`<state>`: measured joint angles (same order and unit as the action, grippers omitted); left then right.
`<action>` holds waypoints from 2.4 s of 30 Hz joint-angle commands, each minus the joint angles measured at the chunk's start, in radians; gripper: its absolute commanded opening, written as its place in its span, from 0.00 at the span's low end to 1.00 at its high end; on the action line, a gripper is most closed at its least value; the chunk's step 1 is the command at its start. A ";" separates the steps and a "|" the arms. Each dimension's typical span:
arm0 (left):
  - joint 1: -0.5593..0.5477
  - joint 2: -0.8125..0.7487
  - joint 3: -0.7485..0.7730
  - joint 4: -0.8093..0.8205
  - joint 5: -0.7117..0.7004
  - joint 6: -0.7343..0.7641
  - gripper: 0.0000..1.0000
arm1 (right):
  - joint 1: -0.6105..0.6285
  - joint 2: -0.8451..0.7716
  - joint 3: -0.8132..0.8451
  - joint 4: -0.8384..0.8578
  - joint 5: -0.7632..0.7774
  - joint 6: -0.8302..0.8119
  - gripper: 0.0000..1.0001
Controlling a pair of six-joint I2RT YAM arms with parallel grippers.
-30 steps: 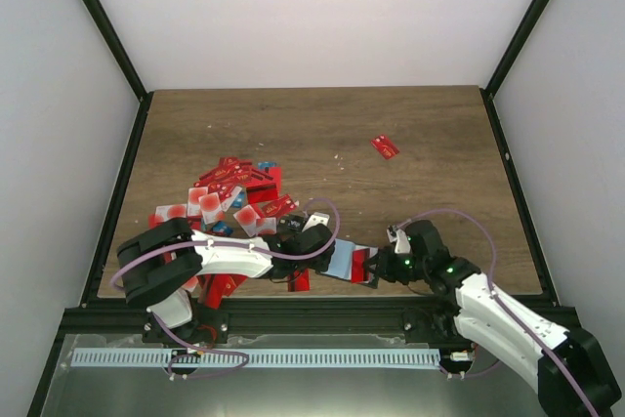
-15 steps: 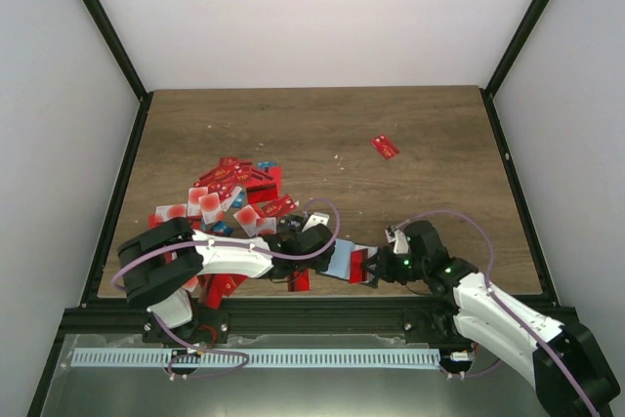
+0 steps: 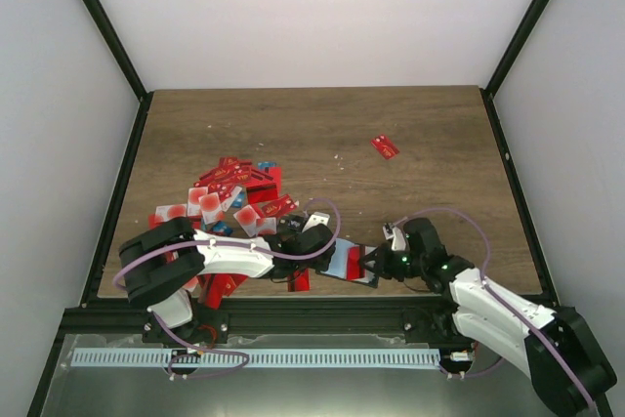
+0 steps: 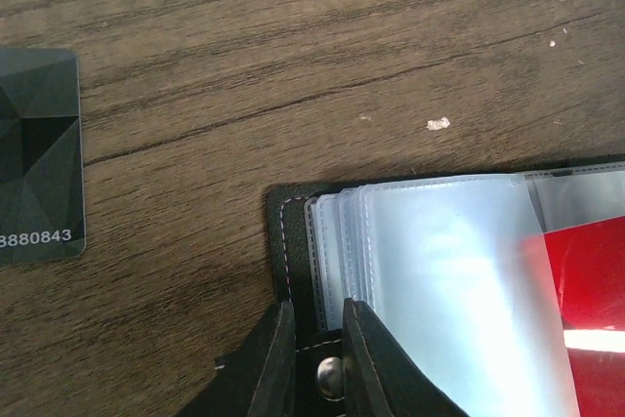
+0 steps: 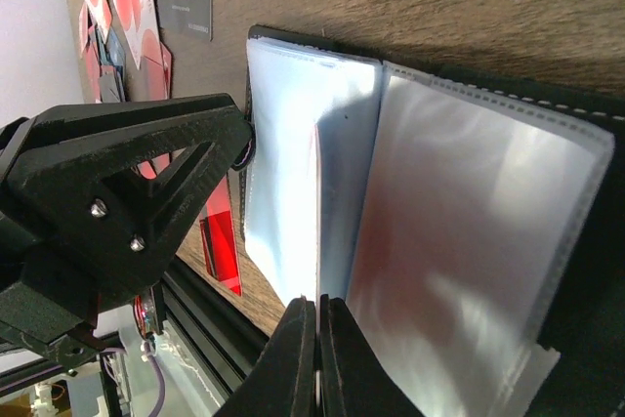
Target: Put the credit cards into the card holder
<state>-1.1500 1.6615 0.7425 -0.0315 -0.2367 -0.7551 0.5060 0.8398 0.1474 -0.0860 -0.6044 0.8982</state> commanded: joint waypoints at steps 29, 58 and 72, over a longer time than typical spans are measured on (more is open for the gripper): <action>-0.004 0.021 -0.002 -0.041 0.035 -0.016 0.12 | -0.021 0.066 -0.143 0.360 -0.029 0.150 0.01; -0.002 0.008 -0.005 -0.053 0.011 -0.020 0.16 | 0.020 0.231 -0.179 0.618 -0.012 0.263 0.01; -0.002 0.014 -0.014 -0.043 0.024 -0.016 0.15 | 0.081 0.460 -0.168 0.828 0.008 0.300 0.01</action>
<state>-1.1500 1.6623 0.7437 -0.0319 -0.2348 -0.7776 0.5625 1.2594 0.0135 0.6655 -0.6052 1.1843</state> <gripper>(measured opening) 0.154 0.020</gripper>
